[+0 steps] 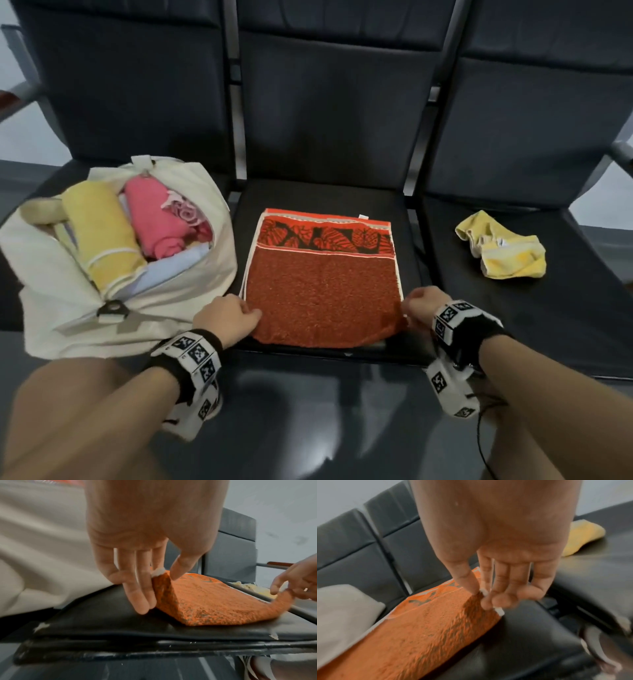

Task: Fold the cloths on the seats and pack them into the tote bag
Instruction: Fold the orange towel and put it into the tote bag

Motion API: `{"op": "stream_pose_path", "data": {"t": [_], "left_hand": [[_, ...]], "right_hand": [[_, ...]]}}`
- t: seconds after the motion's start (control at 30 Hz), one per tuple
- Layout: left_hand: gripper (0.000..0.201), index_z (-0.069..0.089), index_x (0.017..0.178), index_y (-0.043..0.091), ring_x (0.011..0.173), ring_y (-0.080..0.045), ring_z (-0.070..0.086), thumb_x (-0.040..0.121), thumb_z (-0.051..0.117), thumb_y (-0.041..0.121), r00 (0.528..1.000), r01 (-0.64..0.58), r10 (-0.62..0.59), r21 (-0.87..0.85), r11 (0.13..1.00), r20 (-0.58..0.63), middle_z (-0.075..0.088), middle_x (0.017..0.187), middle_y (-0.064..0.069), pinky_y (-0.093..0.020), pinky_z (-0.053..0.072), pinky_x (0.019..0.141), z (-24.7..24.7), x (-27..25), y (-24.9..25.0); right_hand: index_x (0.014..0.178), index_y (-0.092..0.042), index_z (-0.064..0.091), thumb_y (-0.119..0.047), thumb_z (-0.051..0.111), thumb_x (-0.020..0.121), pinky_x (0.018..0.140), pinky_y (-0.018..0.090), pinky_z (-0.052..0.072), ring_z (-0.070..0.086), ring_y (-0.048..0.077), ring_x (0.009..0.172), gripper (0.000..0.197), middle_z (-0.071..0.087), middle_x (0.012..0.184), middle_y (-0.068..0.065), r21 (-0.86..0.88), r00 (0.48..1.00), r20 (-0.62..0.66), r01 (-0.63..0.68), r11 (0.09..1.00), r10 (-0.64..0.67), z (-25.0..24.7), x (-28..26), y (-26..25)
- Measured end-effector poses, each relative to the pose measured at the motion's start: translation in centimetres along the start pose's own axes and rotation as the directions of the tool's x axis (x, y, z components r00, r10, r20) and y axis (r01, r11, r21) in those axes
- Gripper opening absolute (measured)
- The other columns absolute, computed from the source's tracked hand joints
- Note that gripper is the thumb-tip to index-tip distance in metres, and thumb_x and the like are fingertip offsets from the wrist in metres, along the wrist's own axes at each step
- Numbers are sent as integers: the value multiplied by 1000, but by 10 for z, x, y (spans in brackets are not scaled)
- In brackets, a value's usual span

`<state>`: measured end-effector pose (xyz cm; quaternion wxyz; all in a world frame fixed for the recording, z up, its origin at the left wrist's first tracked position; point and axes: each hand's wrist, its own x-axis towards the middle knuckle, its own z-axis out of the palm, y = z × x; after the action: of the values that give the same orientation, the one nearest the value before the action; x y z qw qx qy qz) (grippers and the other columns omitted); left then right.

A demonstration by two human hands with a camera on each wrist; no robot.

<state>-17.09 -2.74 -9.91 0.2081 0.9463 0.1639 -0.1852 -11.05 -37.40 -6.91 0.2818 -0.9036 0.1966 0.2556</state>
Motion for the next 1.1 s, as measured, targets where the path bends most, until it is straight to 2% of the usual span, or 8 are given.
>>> {"op": "stream_pose_path", "data": {"t": [0.07,0.27,0.43,0.6,0.77,0.87,1.0,1.1], "left_hand": [[31,69,77,24,66,-17,70,87,58,51,1000,25,-23,-83,996,17,72,74,3,-28,54,76,5,6,-8],[12,56,84,24,75,-23,56,81,68,23,983,-79,32,-266,961,-179,55,68,10,-31,42,69,20,16,-15],[14,55,84,23,73,-21,54,78,64,16,971,-232,203,-275,933,-130,57,70,5,-29,39,66,16,40,-16],[11,50,90,27,80,-19,63,81,57,24,960,-278,277,-167,946,-35,58,78,6,-29,48,72,9,43,-21],[17,47,102,25,96,-23,63,86,51,26,951,-309,309,-92,947,-11,61,101,5,-37,51,84,6,37,-21],[15,41,98,28,96,-23,63,87,51,25,954,-301,301,-75,951,-14,61,104,5,-37,52,81,5,36,-21],[13,43,94,25,92,-22,64,84,51,27,952,-306,304,-79,949,-39,62,101,5,-33,50,76,-1,33,-17],[12,45,88,23,83,-20,63,82,51,31,936,-348,338,-123,929,-97,63,92,6,-34,51,74,-6,33,-9]], "right_hand": [[89,-11,69,-28,66,84,64,25,49,65,22,74,18,67,73,4,-97,996,-65,47,994,-54,-2,1,-22],[95,-16,72,-34,70,78,82,32,55,67,27,94,25,70,99,9,-255,959,-151,196,947,-239,34,20,-118],[89,-10,74,-30,73,78,68,32,57,68,22,80,23,72,87,9,-275,930,-89,321,906,-357,76,51,-212],[101,-9,67,-38,72,80,66,30,54,65,24,79,36,67,100,10,-371,937,-62,300,879,-345,114,90,-280],[118,-6,59,-50,65,85,71,30,43,63,32,100,55,61,118,15,-411,944,-89,256,875,-318,150,116,-307],[113,-4,59,-51,64,86,68,30,44,59,27,87,54,61,107,13,-440,948,-92,234,867,-303,166,123,-312],[118,-3,55,-34,67,88,69,31,43,63,31,103,45,60,118,14,-458,960,-91,195,867,-264,164,125,-318],[109,-6,61,-32,63,90,66,27,46,66,27,91,32,63,96,7,-378,970,-21,216,900,-241,146,126,-317]]}}
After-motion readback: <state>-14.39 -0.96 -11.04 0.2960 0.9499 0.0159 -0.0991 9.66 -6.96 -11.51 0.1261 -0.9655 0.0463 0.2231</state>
